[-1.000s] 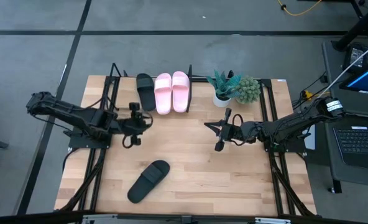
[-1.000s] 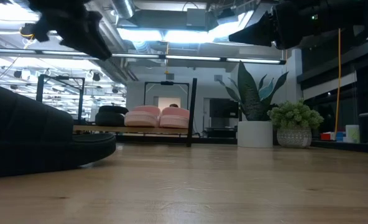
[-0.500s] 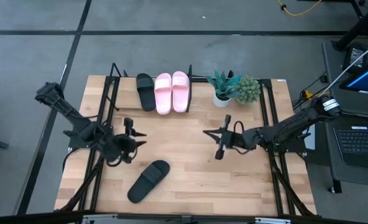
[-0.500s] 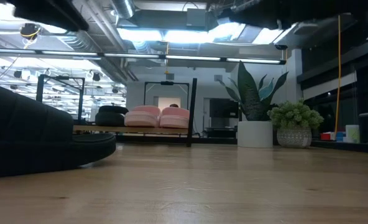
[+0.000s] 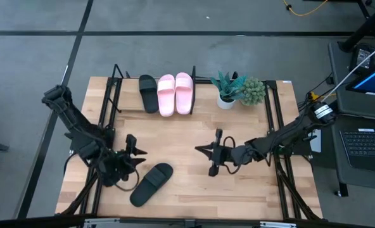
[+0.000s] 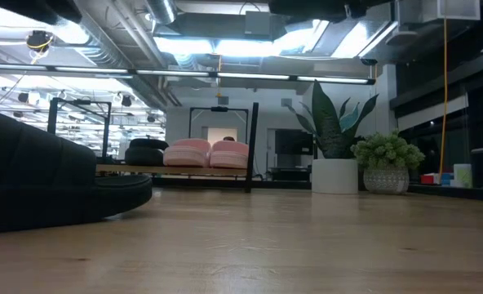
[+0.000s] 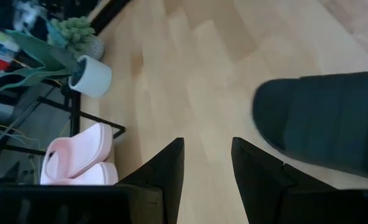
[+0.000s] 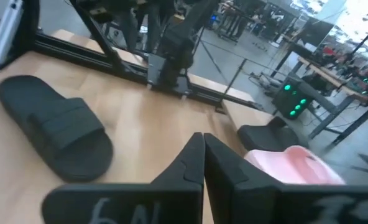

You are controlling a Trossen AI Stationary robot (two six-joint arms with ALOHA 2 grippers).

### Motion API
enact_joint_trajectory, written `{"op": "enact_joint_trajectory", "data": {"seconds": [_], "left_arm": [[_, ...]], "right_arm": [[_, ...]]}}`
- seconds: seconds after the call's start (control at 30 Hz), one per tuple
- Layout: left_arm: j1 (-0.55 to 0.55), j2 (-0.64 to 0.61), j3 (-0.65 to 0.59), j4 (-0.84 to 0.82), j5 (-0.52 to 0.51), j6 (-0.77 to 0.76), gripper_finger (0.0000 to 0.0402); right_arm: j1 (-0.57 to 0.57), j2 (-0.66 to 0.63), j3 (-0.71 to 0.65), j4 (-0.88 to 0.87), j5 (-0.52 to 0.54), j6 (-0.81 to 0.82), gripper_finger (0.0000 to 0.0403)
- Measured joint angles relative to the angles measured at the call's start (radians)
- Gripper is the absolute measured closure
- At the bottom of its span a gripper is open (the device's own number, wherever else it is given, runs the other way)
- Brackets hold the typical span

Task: Pick and place slides into the shelf
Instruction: Put the black slide on the shelf

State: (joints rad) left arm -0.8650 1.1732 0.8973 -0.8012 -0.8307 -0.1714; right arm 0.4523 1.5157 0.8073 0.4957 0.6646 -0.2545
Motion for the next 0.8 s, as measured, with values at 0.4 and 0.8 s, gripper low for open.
{"op": "enact_joint_trajectory", "data": {"seconds": [0.4, 0.8], "left_arm": [[-0.120, 0.272, 0.273, -0.198, 0.097, -0.138, 0.0276], [-0.126, 0.464, 0.295, -0.172, 0.163, -0.167, 0.0276]], "right_arm": [[0.021, 0.060, 0.015, 0.003, -0.001, 0.108, 0.0399], [0.021, 0.060, 0.015, 0.002, -0.004, 0.122, 0.0390]]}}
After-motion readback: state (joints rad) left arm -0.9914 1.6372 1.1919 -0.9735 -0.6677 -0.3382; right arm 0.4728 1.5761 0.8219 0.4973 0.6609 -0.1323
